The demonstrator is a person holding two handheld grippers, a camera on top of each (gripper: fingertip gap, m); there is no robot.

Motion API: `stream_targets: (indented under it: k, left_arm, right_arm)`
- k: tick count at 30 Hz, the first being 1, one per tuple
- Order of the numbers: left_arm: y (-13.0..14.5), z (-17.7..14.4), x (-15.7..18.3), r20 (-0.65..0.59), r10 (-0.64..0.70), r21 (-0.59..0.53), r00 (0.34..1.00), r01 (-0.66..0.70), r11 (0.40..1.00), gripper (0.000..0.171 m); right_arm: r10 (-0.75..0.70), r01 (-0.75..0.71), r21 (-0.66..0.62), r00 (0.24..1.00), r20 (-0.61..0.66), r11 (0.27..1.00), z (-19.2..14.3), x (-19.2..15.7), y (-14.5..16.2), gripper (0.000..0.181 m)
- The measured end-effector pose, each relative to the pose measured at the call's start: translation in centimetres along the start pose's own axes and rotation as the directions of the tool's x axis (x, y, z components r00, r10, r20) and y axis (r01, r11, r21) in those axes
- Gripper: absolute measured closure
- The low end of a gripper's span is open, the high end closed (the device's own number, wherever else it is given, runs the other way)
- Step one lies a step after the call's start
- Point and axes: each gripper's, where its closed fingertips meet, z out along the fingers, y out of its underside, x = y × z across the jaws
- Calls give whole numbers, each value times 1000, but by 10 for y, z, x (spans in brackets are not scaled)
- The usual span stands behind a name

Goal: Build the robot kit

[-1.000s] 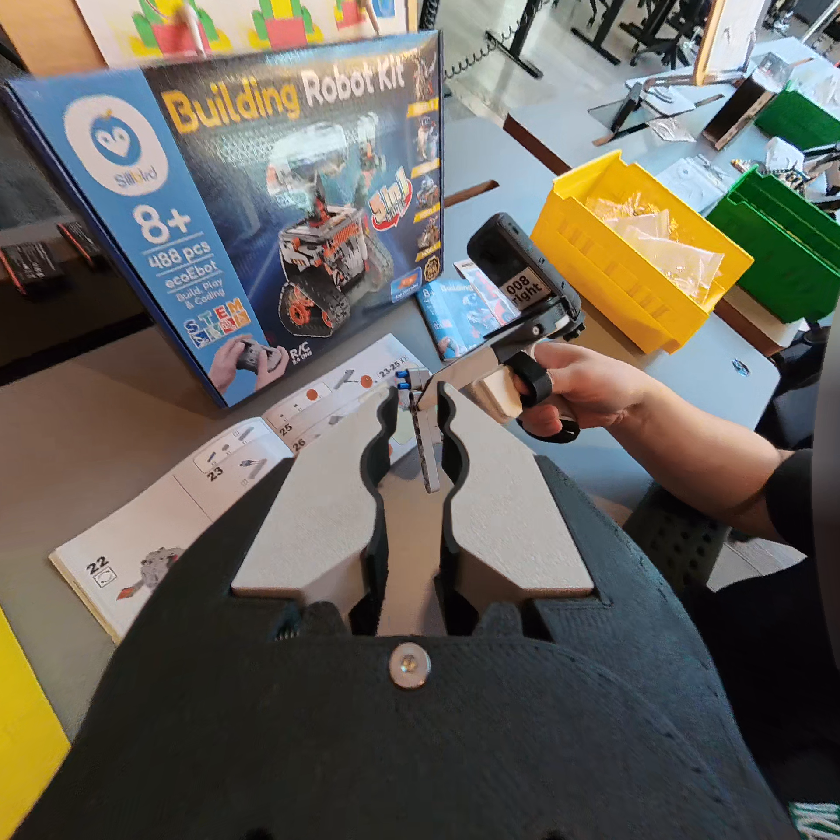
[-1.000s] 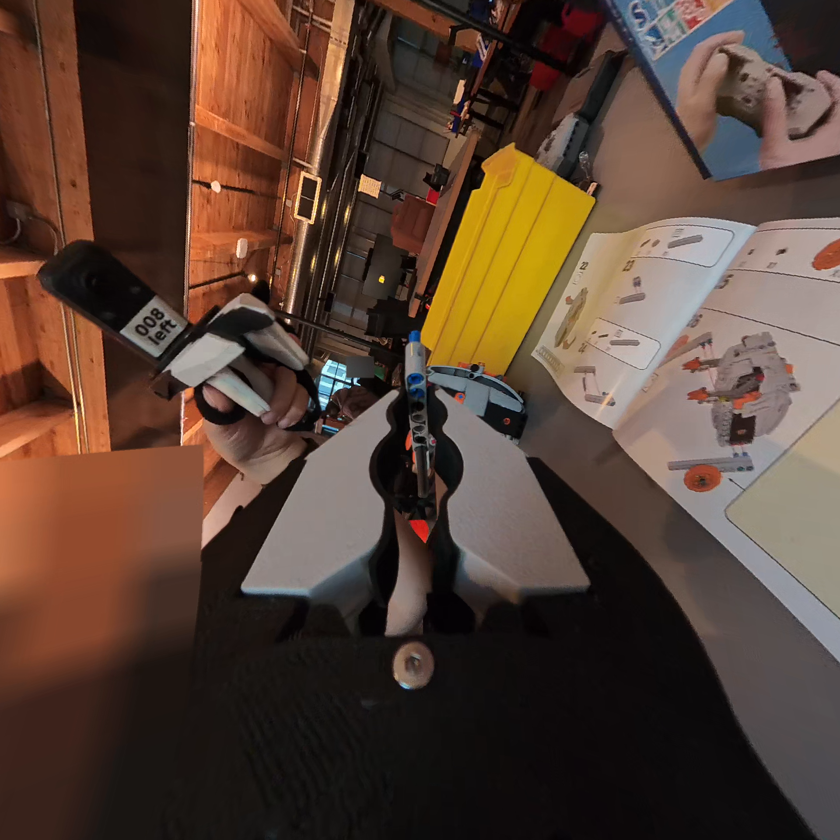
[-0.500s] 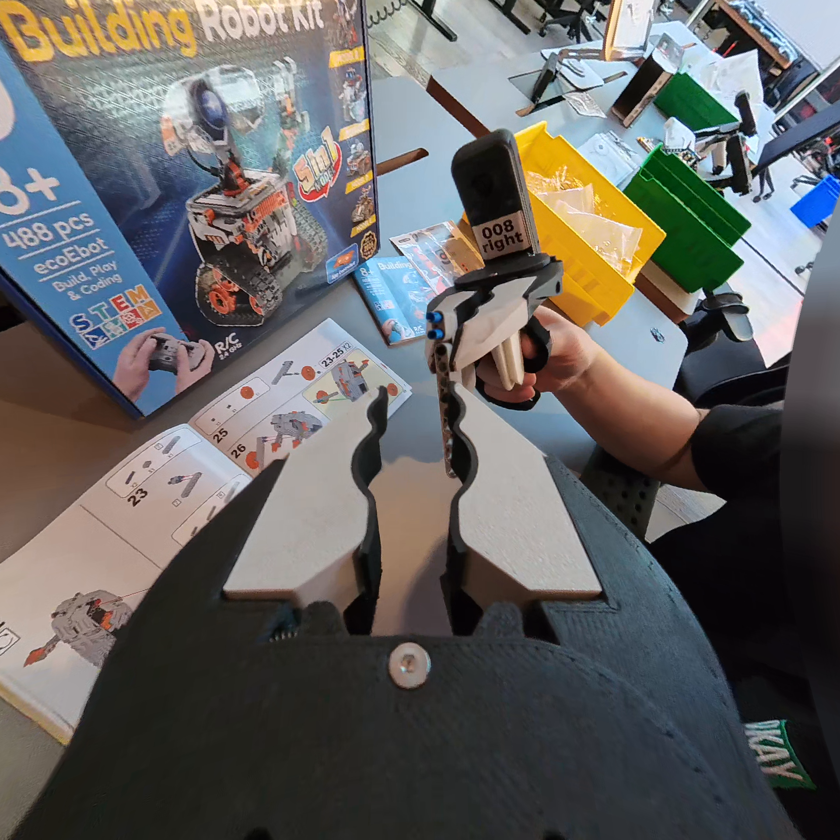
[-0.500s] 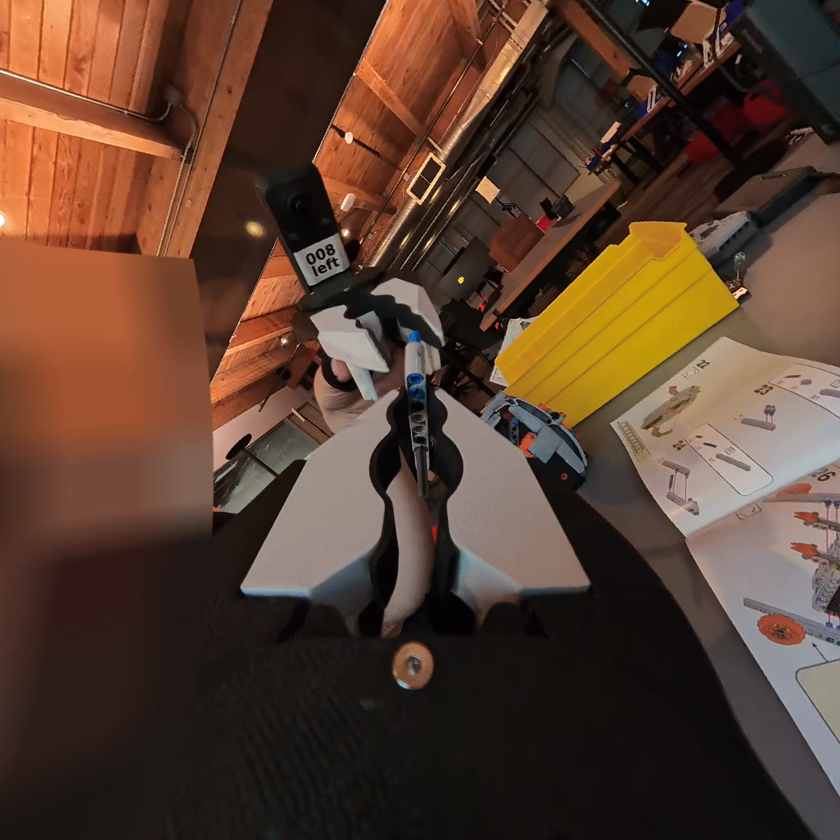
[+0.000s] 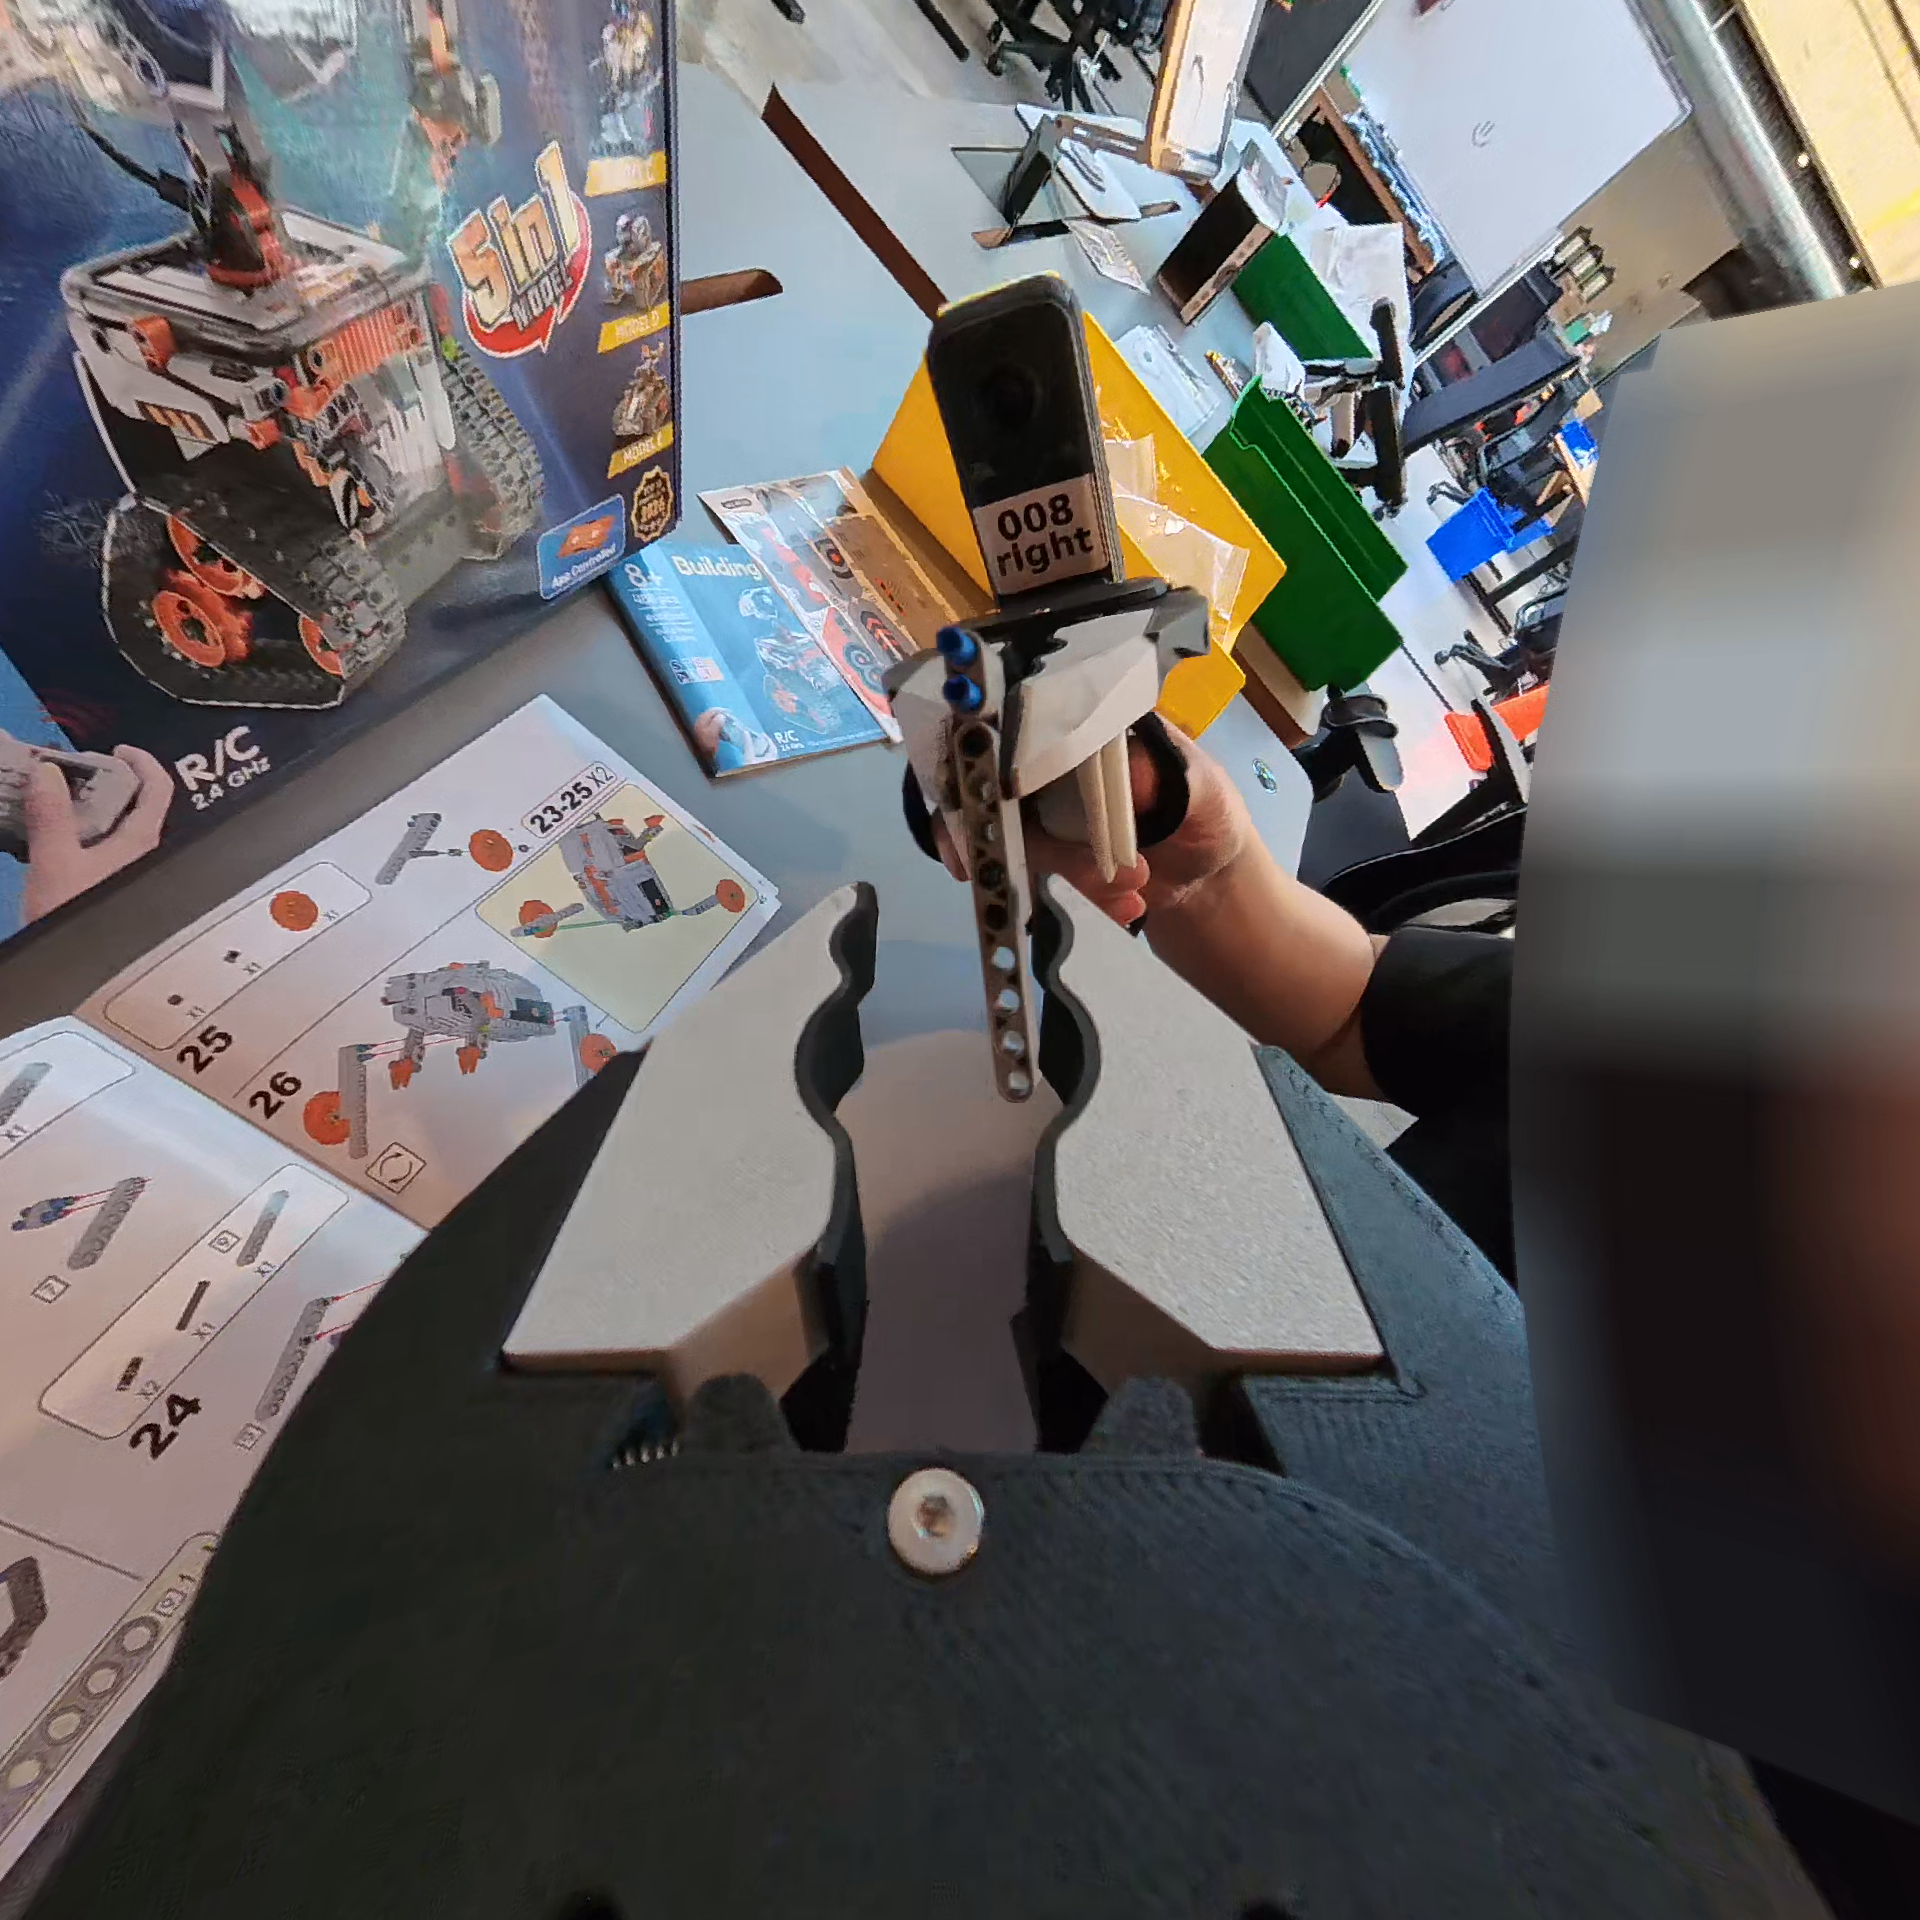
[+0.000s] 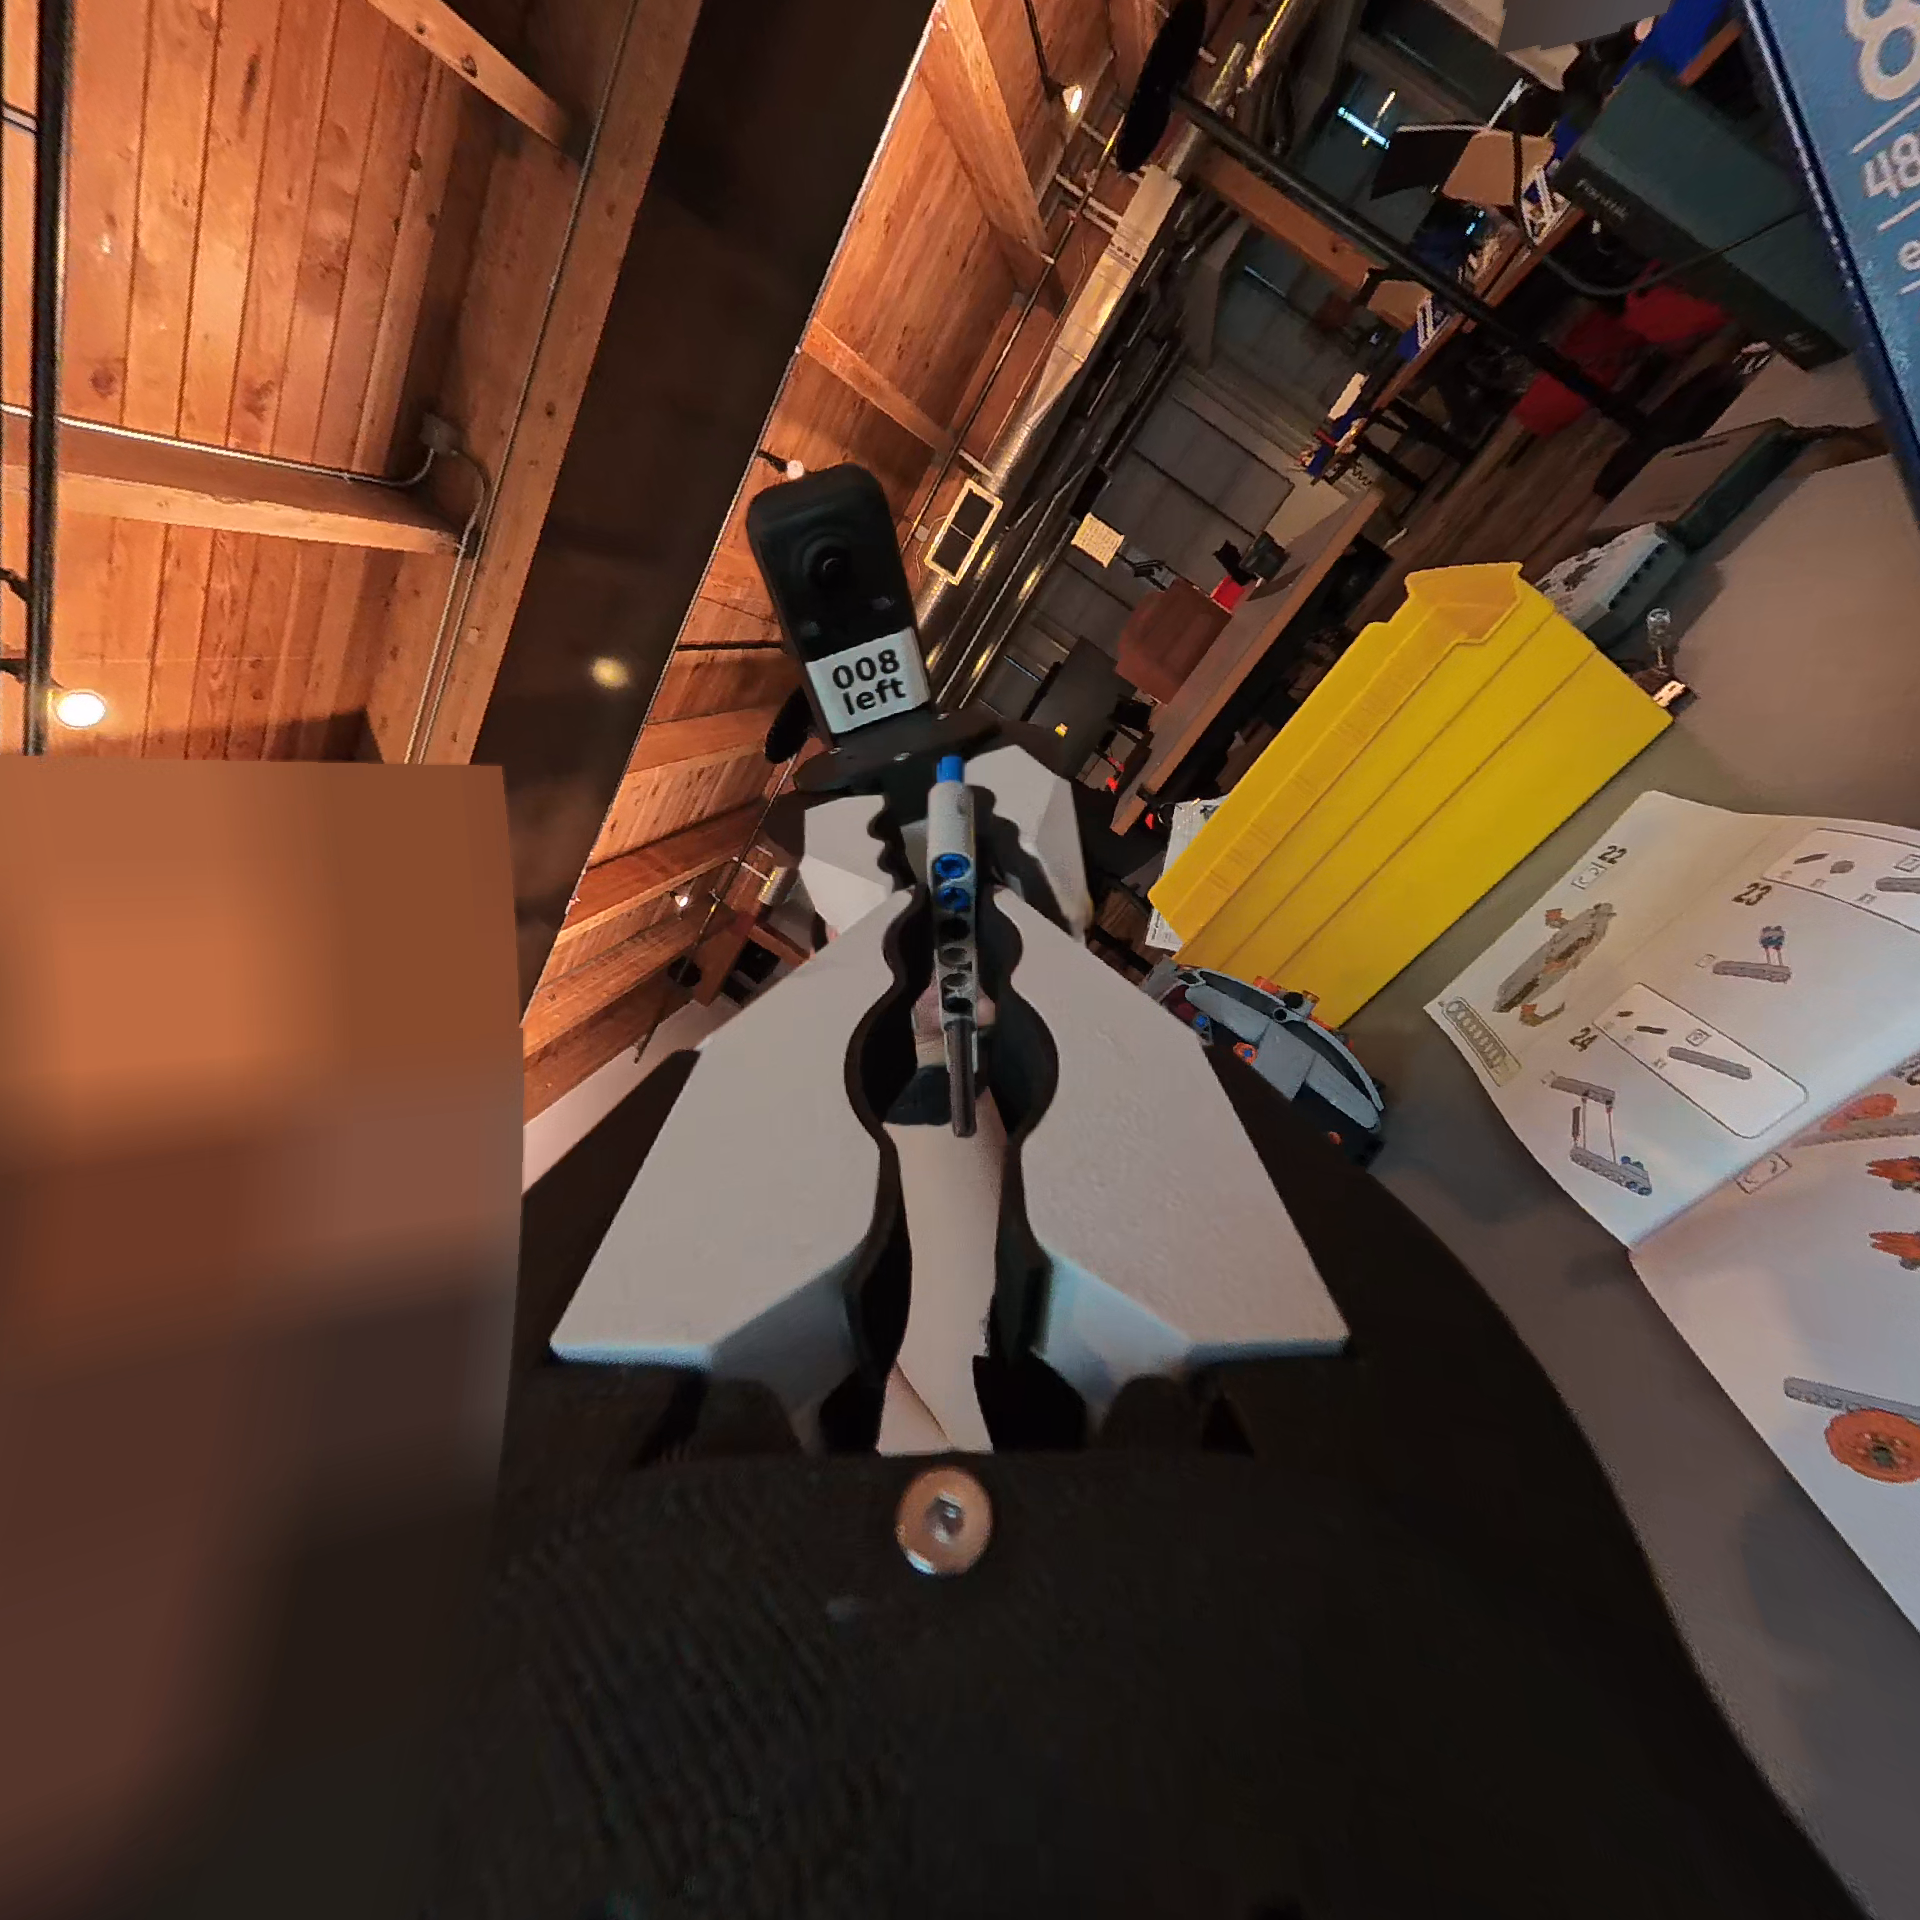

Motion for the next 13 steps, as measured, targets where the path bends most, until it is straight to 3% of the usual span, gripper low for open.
stream_targets:
  k: [2, 3, 4, 8, 13]
  left_arm:
    - [3, 4, 1, -38, -26, -20, 999, 26, 999, 148]
    - [3, 5, 4, -77, -42, -27, 996, 40, 999, 162]
    - [3, 5, 7, -118, -65, -32, 991, 61, 998, 165]
    - [6, 3, 7, -206, -136, -58, 969, 127, 990, 166]
    - [11, -3, 1, -212, -165, -79, 963, 152, 985, 166]
  right_arm:
    - [7, -7, 20, 1000, -6, 1000, 1, 1, -1, 176]
    - [12, -12, 24, 1000, -15, 1000, 1, 2, -1, 176]
    - [17, -17, 28, 1000, -19, 999, 2, 3, -1, 176]
    - [32, -32, 25, 999, -2, 999, 3, 1, 0, 170]
    - [-7, 8, 23, 1000, -26, 1000, -1, 3, -3, 158]
